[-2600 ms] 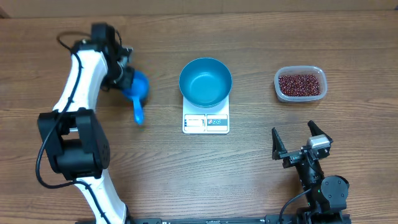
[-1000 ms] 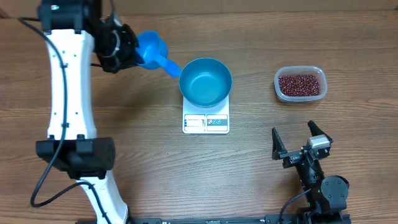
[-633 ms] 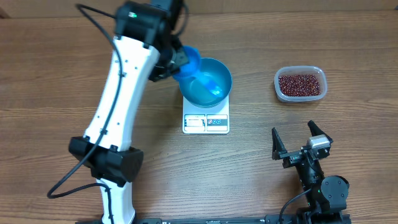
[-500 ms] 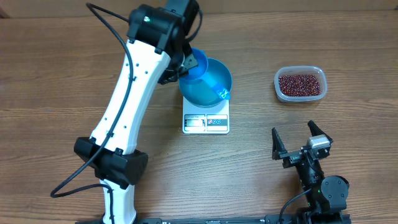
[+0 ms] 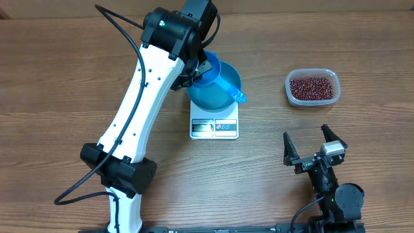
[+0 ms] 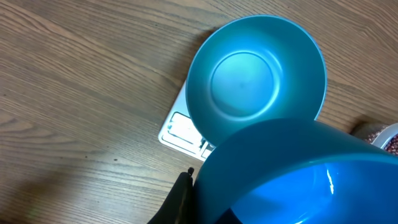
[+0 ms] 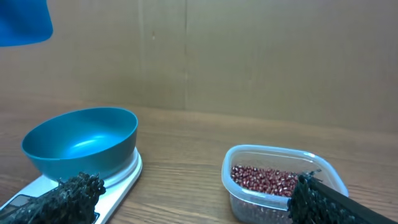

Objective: Scoop item into bowl and weigh 150g on scale
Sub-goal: 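Move the right gripper toward the scoop held above the bowl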

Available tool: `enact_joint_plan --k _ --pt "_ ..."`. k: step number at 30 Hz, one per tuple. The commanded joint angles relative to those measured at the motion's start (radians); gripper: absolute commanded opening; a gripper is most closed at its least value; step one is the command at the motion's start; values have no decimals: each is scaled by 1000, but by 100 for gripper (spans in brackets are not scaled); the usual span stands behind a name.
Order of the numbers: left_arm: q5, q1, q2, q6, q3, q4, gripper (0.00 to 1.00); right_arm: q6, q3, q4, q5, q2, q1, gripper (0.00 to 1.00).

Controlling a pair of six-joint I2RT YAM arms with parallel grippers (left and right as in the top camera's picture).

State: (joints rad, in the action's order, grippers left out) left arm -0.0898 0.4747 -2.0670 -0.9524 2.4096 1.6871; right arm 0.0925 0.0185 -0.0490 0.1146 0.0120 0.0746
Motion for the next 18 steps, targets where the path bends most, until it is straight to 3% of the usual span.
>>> enact_joint_plan --k 1,5,10,18 --pt "5 3 1 -24 21 3 4 10 -11 -5 -1 -8 4 100" --pt "6 3 1 -26 21 3 4 -44 -10 38 26 -8 4 100" --pt "5 3 1 -28 21 2 4 -289 58 89 26 -8 4 100" --pt "5 3 1 -29 21 2 4 -542 321 -124 131 29 4 100"
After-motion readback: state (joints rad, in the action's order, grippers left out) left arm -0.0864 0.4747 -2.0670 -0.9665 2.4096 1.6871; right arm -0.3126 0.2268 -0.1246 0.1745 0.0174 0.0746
